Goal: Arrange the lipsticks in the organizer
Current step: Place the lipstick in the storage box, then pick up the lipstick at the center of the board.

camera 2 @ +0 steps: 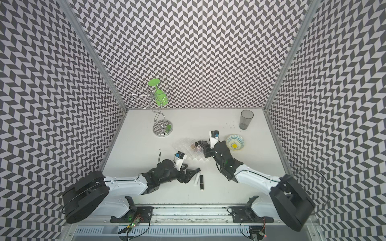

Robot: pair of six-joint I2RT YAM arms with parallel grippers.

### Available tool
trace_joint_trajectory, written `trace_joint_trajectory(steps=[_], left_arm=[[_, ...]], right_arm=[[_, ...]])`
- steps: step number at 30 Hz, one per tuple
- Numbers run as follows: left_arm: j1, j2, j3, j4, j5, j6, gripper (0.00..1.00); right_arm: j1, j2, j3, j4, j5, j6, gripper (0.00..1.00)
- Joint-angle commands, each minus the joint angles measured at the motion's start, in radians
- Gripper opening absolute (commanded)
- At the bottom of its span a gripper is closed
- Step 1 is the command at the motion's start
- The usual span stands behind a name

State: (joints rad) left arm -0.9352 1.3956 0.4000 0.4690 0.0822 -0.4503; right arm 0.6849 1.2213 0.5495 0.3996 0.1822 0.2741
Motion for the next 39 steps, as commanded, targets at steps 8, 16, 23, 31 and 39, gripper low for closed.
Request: trace_joint_trajectory(steps=[8, 16, 23, 31, 39], left_arm=[[-0.075, 0.121, 0.141, -0.271, -0.259, 0.003, 0.68], [-0.086, 0.168, 0.16, -0.32, -0.262, -0.019, 0.61], [-0.096, 0.237, 0.209, -0.341, -0.239, -0.013, 0.48], [-0.097, 0.238, 0.227, -0.366, -0.259, -0.044, 0.25], [-0.097, 0.029, 0.164, -0.233, -0.182, -0.016, 0.08]], right_arm=[[0.005, -0.275, -0.156, -0.11, -0.156, 0.122, 0.51], [0.005, -0.343, -0.186, -0.12, -0.182, 0.137, 0.51], [0.005, -0.35, -0.208, -0.107, -0.191, 0.143, 0.51], [0.005, -0.375, -0.233, -0.101, -0.226, 0.159, 0.51], [0.005, -0.315, -0.24, -0.066, -0.396, 0.214, 0.5]])
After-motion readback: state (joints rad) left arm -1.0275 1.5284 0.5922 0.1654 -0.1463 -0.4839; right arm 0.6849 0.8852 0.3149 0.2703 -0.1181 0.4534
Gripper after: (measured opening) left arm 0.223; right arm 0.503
